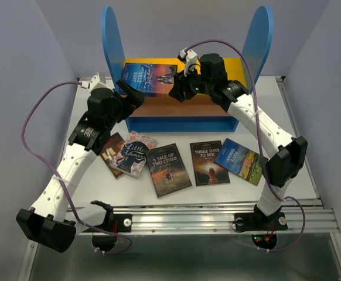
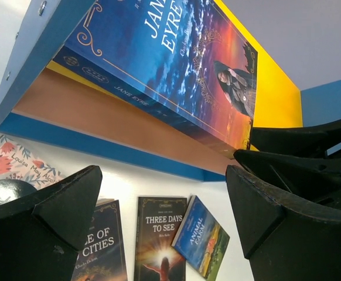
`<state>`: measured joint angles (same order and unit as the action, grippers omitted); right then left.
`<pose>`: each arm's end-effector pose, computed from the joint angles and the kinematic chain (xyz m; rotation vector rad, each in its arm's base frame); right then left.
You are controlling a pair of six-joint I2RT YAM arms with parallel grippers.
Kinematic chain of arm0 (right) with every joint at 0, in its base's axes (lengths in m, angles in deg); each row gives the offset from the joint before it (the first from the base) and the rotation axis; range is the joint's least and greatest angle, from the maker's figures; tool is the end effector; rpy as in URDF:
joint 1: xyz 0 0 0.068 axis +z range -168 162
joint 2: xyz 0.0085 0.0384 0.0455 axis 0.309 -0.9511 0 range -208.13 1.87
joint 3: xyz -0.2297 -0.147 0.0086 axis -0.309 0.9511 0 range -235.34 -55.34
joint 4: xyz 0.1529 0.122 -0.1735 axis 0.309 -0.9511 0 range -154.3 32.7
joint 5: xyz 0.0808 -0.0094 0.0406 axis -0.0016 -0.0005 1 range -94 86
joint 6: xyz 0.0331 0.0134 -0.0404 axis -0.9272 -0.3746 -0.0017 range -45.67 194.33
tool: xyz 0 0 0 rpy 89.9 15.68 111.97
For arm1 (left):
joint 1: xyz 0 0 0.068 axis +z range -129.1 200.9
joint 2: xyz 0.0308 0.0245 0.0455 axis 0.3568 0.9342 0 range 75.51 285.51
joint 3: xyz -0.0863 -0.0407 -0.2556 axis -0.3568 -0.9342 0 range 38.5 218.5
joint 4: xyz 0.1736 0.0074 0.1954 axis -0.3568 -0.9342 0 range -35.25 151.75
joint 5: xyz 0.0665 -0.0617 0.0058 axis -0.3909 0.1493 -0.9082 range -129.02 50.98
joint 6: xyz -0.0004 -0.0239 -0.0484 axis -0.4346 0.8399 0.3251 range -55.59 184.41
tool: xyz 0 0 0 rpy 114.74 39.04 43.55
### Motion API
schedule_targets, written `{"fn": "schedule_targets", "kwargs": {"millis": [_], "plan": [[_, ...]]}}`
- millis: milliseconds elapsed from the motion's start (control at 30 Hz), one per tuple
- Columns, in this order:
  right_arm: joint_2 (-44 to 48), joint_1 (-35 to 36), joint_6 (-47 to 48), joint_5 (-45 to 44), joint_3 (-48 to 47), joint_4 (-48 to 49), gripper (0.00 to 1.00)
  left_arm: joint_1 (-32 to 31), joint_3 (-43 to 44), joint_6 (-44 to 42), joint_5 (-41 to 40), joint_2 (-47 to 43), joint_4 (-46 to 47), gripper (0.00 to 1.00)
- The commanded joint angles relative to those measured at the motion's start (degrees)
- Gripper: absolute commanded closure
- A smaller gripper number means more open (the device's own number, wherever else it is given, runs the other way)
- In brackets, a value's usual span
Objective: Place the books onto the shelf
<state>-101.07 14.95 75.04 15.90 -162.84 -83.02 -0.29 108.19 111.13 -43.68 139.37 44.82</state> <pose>0.3449 0.2379 0.4113 -0.7966 1.8160 0.7064 0.2331 -0.0873 0.4140 -0.4643 1.7720 -0.7796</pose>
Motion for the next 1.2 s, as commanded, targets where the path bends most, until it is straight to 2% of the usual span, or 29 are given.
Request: {"fn": "schedule_targets", "kwargs": {"millis": [0, 233, 400, 533, 667, 733, 767, 867, 933, 1033, 1067, 1167], "plan": [[-1.56, 0.10, 3.51, 0.23, -4.37, 2.07, 0.49, 0.62, -1.14, -2.51, 1.06, -1.98, 2.51, 0.01], [-3.06, 0.10, 3.77, 1.89, -5.00, 2.51, 0.48, 1.06, -1.58, -2.95, 0.36, -2.86, 2.43, 0.01], [-4.11, 0.10, 3.69, -1.88, -5.52, 3.65, 0.48, 1.06, -1.75, -3.04, 1.50, -2.77, 2.43, 0.01], [-2.71, 0.10, 3.25, 0.31, -3.86, 4.09, 0.45, 1.15, -2.36, -3.04, 1.33, -3.30, 2.16, 0.01], [0.10, 0.10, 1.93, -2.40, -1.40, 6.46, 0.33, 1.15, -4.21, -2.95, 2.99, -4.35, 2.60, 0.01], [1.33, 0.10, 1.75, -4.07, -1.22, 6.38, 0.22, 1.15, -5.17, -3.30, 4.13, -4.88, 2.60, 0.01], [1.77, 0.10, 1.66, -5.39, -1.04, 6.38, 0.21, 1.15, -6.40, -3.39, 4.40, -5.23, 2.25, 0.01], [5.54, 0.10, 0.70, -8.81, 1.41, 6.29, 0.00, 1.06, -9.39, -3.39, 7.38, -7.33, 1.20, 0.01], [8.70, 0.10, -0.62, -10.92, 4.56, 6.20, 0.00, 1.15, -14.48, -3.56, 9.76, -9.71, 1.28, 0.01], [18.10, 0.10, -7.64, -13.75, 16.85, 6.46, 0.00, 1.06, -23.00, -2.95, 13.01, -12.96, 1.37, 0.01], [22.99, 0.10, -10.70, -13.40, 24.02, 6.64, 0.00, 0.98, -27.55, -3.21, 15.45, -14.01, 1.89, 0.01], [29.70, 0.62, -14.50, -10.86, 35.13, 8.57, 0.00, 0.54, -32.94, -4.09, 19.07, -15.16, 2.69, 0.01]]}}
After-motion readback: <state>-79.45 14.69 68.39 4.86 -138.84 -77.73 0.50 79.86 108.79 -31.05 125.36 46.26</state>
